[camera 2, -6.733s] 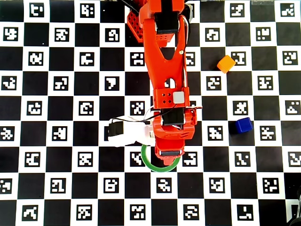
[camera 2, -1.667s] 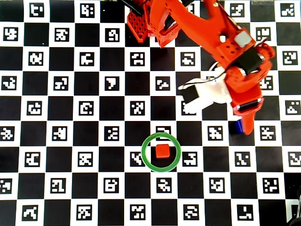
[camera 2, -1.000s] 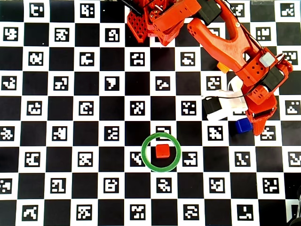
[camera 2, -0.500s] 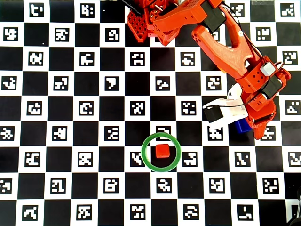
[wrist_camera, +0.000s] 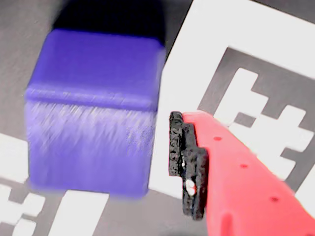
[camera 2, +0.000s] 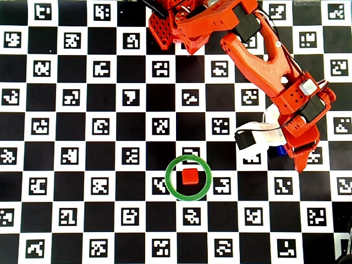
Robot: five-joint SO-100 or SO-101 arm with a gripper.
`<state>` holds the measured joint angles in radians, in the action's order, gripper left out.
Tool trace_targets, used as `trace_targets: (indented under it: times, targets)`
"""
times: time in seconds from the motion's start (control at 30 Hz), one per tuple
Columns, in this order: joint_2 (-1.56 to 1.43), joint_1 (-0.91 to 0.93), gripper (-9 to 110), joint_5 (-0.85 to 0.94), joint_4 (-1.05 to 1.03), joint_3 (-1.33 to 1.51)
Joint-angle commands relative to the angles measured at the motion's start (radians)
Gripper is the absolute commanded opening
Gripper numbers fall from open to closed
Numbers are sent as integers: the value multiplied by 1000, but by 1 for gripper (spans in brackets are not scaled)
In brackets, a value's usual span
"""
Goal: Grab the red cube then put it in the green circle then put the blue cube on top and finally the orange cube on top
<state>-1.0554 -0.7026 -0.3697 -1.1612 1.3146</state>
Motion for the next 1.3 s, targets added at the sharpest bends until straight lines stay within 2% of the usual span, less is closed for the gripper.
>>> trace_targets:
  times: [0.0, 0.4, 0.9, 1.27]
  targets:
    - [-23, 5, 42, -5, 6, -77]
    - [-6, 6, 39, 0, 28, -74]
    - [-5, 11, 15, 25, 81, -37]
    - [-9, 18, 5, 41, 81, -34]
